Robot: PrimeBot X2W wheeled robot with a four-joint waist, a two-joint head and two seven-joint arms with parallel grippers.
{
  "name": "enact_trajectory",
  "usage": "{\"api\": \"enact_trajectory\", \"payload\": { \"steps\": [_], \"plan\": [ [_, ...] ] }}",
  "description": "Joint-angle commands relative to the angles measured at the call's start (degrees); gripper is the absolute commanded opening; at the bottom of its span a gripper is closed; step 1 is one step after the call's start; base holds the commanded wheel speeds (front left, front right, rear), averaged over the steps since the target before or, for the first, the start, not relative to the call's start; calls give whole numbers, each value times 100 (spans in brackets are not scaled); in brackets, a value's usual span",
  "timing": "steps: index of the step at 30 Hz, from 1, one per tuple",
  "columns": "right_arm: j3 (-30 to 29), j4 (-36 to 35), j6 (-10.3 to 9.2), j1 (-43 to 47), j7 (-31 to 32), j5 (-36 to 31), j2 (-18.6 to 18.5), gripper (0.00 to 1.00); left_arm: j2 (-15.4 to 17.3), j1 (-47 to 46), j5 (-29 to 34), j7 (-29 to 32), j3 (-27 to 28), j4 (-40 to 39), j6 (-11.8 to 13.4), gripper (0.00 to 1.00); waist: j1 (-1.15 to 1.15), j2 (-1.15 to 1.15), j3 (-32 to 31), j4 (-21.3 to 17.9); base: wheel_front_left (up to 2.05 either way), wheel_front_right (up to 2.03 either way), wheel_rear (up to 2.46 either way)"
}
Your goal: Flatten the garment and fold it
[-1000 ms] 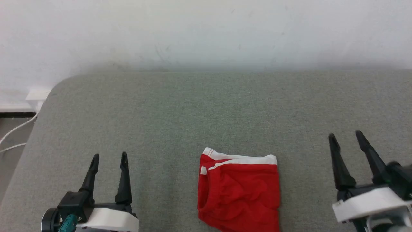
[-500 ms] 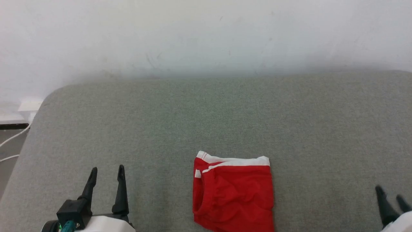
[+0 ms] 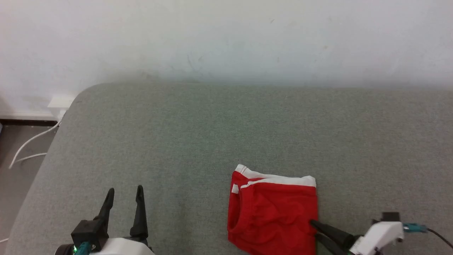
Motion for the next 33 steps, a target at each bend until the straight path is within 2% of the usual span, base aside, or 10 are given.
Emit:
{"api": "enact_trajectory", "payload": {
  "steps": [1,4,6,7,8,11,14,20,27,33],
  "plan": [
    [118,94,-3,-141,-19,141,27,100,-13,-112,-29,-43,-10,13,-19,100,0,0,43,63,0,0,0],
    [581,408,-3,-435,-160,585,27,100,-19,-170,-39,-52,-20,40,-36,100,0,0,87,150,0,0,0],
    [835,561,-3,-596,-244,764,27,28,-23,-203,-49,-58,-12,60,-43,100,0,0,101,195,0,0,0],
    [925,624,-3,-662,-301,808,27,6,-26,-214,-51,-61,-12,65,-47,100,0,0,108,213,0,0,0],
    [1008,679,-3,-722,-361,812,27,0,-29,-221,-50,-63,-14,72,-50,100,0,0,106,229,0,0,0],
    [1150,742,-3,-866,-611,554,-5,0,-37,-238,-31,-68,-28,84,-52,100,0,0,129,273,0,0,0],
    [1400,649,-3,-968,-979,-120,-258,0,-51,-262,2,-71,-65,88,-59,100,0,0,148,283,0,0,0],
    [2319,301,-3,-1201,-1338,-2235,-1045,0,-91,-265,-9,-75,-54,38,-46,100,0,0,213,36,0,0,0],
    [2550,-244,-3,-1645,-1050,-3942,-1588,0,-131,-376,7,-76,-78,-196,-91,100,0,0,544,-686,0,0,0],
    [2399,-662,-3,-1792,-522,-4517,-2031,0,-159,-555,17,-76,-70,-447,-132,100,0,0,983,-1532,0,0,0]
  ]
}}
